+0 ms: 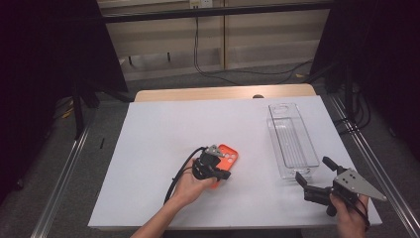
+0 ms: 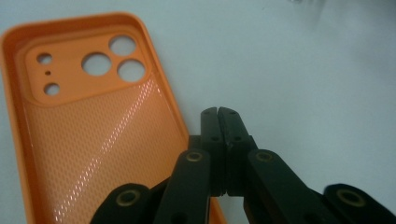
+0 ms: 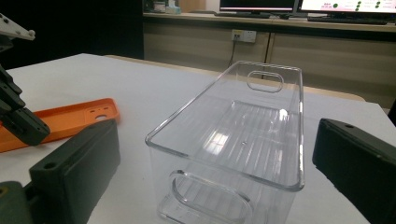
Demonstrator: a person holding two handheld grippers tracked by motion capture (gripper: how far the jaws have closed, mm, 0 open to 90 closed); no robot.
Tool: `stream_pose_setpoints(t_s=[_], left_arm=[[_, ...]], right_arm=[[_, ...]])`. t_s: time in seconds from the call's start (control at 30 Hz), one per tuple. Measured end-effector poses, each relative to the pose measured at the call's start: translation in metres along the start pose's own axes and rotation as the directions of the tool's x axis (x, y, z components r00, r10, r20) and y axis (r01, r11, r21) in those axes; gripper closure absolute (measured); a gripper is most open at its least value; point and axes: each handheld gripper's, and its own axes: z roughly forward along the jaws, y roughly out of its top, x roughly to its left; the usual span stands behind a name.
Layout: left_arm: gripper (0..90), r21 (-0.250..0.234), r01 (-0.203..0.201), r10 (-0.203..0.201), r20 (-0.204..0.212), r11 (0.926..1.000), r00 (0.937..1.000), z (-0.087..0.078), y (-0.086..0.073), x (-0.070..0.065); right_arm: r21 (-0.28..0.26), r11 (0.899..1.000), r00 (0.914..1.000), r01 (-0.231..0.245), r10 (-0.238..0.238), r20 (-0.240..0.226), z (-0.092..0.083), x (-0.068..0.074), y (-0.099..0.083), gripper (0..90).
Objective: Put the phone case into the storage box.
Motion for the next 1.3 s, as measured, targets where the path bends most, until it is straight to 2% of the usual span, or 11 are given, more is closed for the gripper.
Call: stream_pose_setpoints(t_s=[0.2, 0.37, 0.47, 0.63, 0.67, 0.73, 0.83, 0.9, 1.07, 1.2, 1.3], left_arm=[[82.9, -0.082, -0.011, 0.009, -0.027, 0.9966, 0.9996, -0.01, 0.001, 0.001], [75.7, -0.16, -0.013, 0.006, -0.044, 0.987, 0.999, -0.023, 0.004, 0.0], [66.0, -0.188, -0.013, 0.004, -0.048, 0.9822, 0.9988, -0.029, 0.004, 0.001], [35.6, -0.2, -0.012, -0.016, -0.139, 0.9798, 0.9902, -0.036, 0.005, 0.005], [25.4, -0.203, 0.0, -0.03, -0.145, 0.9791, 0.989, -0.037, 0.005, 0.006], [23.2, -0.207, -0.001, -0.033, -0.161, 0.9783, 0.9864, -0.039, 0.005, 0.009], [12.4, -0.204, 0.007, -0.045, -0.181, 0.979, 0.9824, -0.04, 0.005, 0.012], [10.0, -0.18, 0.009, -0.041, -0.175, 0.9836, 0.9837, -0.042, 0.005, 0.015], [4.7, -0.187, 0.035, -0.066, -0.163, 0.9818, 0.9845, -0.049, 0.004, 0.022], [5.0, -0.186, 0.046, -0.076, -0.16, 0.9815, 0.9842, -0.053, 0.004, 0.027], [4.9, -0.167, 0.074, -0.106, -0.189, 0.9832, 0.9763, -0.054, 0.005, 0.028]], right_arm=[[-0.003, 1.0, 1.0, 0.004, -0.004, 0.0, 0.0, 0.0, 0.0, 0.4], [-0.003, 1.0, 1.0, 0.004, -0.004, -0.001, 0.0, 0.0, 0.0, 0.4], [-0.001, 1.0, 1.0, 0.004, -0.004, -0.001, 0.0, 0.0, 0.0, 0.4], [-0.001, 1.0, 1.0, 0.002, -0.002, -0.001, 0.0, 0.001, 0.0, 0.4], [-0.003, 1.0, 1.0, 0.004, -0.004, 0.0, 0.0, 0.0, 0.0, 0.4], [-0.003, 1.0, 1.0, 0.004, -0.004, 0.002, 0.0, 0.0, 0.0, 0.4], [-0.003, 1.0, 1.0, 0.004, -0.004, 0.0, 0.0, 0.001, 0.0, 0.4], [-0.003, 1.0, 1.0, 0.004, -0.004, -0.001, 0.0, 0.001, 0.0, 0.4], [-0.002, 1.0, 1.0, 0.003, -0.003, -0.001, 0.0, 0.001, 0.0, 0.4], [-0.001, 1.0, 1.0, 0.003, -0.003, -0.001, 0.001, 0.001, 0.0, 0.4], [0.001, 1.0, 1.0, 0.002, -0.002, -0.004, 0.001, 0.001, 0.0, 0.5]])
